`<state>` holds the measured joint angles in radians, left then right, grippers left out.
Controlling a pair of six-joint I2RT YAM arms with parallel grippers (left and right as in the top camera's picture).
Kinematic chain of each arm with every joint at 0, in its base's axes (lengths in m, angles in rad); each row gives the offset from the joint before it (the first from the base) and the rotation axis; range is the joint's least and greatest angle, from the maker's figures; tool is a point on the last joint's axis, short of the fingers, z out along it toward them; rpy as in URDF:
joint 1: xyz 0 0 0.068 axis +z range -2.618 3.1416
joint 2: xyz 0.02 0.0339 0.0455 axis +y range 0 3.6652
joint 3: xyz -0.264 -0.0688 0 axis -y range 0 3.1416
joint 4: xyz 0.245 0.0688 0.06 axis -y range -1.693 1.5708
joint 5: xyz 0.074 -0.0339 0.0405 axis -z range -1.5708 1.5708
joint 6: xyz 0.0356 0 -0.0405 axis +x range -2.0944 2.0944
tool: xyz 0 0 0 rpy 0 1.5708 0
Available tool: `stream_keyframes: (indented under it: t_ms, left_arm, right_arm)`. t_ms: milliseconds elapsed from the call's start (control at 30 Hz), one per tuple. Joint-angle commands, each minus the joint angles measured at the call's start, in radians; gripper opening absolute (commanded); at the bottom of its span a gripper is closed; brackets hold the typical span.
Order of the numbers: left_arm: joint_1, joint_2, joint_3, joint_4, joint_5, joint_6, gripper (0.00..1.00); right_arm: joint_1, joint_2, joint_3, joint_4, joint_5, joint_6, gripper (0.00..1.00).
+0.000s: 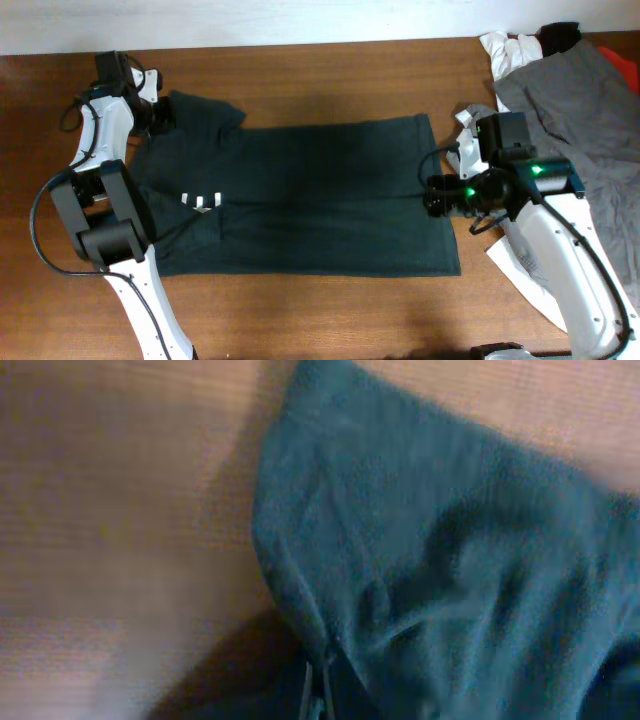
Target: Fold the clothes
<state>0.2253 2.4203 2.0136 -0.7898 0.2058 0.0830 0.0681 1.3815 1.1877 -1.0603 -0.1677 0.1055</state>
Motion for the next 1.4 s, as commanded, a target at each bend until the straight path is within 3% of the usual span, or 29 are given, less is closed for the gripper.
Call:
stream_keyframes:
  t_ms: [0,100,367,533,933,1367]
  left_arm:
    - [-0.002,0.007,0.026,-0.08,0.008,-0.008,0.04]
    - [0.0,0.007,0.026,-0.132,0.008,-0.023,0.02]
    - [0.0,0.005,0.035,-0.181,0.051,-0.03,0.0]
    - [0.0,0.005,0.039,-0.179,0.053,-0.03,0.0]
    - [0.0,0.005,0.039,-0.162,0.053,-0.03,0.01]
    - [0.0,0.005,0.039,-0.154,0.053,-0.03,0.01]
  right_arm:
    - [0.001,0.09,0.028,0.095,-0.009,-0.001,0.84]
    - [-0.016,0.193,0.103,0.126,-0.008,-0.005,0.85]
    - [-0.05,0.641,0.59,0.051,-0.038,-0.111,0.87]
    - [-0.058,0.845,0.775,0.079,-0.009,-0.124,0.88]
    - [-0.081,0.98,0.787,0.291,-0.013,-0.113,0.82]
    - [-0.08,1.05,0.787,0.324,-0.035,-0.097,0.78]
